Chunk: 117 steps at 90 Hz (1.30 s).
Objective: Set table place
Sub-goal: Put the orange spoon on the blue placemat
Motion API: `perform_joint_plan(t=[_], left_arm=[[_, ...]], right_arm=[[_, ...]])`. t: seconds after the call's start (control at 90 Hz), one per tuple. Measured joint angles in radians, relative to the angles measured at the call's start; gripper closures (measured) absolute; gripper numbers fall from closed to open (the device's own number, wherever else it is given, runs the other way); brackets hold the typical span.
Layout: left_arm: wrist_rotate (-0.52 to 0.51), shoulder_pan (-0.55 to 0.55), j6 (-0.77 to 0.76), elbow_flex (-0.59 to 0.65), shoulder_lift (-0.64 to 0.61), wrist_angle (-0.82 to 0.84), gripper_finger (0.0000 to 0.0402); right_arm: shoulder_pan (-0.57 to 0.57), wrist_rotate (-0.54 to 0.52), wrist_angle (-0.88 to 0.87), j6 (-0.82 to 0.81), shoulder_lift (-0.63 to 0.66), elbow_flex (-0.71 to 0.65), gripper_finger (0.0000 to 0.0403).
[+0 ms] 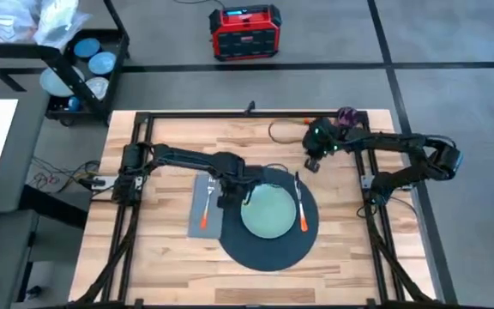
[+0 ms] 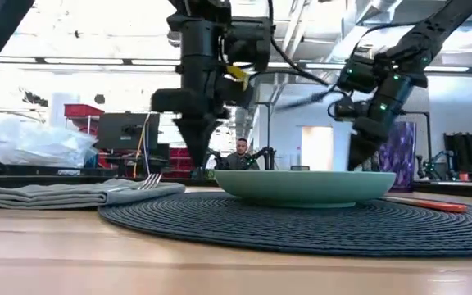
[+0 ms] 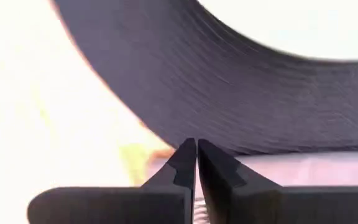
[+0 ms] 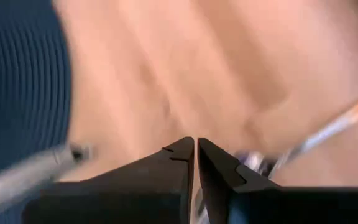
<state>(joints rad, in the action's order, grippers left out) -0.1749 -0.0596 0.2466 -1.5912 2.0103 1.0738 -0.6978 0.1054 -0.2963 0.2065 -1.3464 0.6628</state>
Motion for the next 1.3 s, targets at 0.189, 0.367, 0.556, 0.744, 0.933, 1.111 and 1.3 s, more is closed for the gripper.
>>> perform_joint_plan(t=[0.189,0.367,0.556,0.744,0.933,1.111,1.3], left_arm=[[-0.002,-0.073,0.027,-0.001,0.0,-0.045,0.0401],[0.001,-0.116,0.087,-0.001,0.0,-0.058,0.04],[0.005,-0.141,0.101,-0.001,0.0,-0.068,0.0381],[0.011,-0.145,0.108,-0.001,0.0,-0.089,0.0368],[0.012,-0.145,0.109,-0.001,-0.001,-0.075,0.0367],[0.012,-0.164,0.109,-0.001,-0.001,-0.067,0.0367],[0.011,-0.177,0.1,-0.001,-0.001,-0.069,0.0367]], right_arm=[[-0.12,0.014,-0.033,-0.011,-0.033,0.046,0.034],[-0.18,0.081,-0.047,-0.051,-0.171,0.067,0.0284],[-0.18,0.1,-0.049,-0.06,-0.3,0.12,0.025],[-0.179,0.081,-0.043,-0.072,-0.344,0.174,0.0259],[-0.195,0.057,-0.087,-0.071,-0.307,0.21,0.0266],[-0.184,0.054,-0.117,-0.05,-0.239,0.251,0.0267],[-0.224,-0.049,-0.223,0.018,-0.24,0.265,0.0286]])
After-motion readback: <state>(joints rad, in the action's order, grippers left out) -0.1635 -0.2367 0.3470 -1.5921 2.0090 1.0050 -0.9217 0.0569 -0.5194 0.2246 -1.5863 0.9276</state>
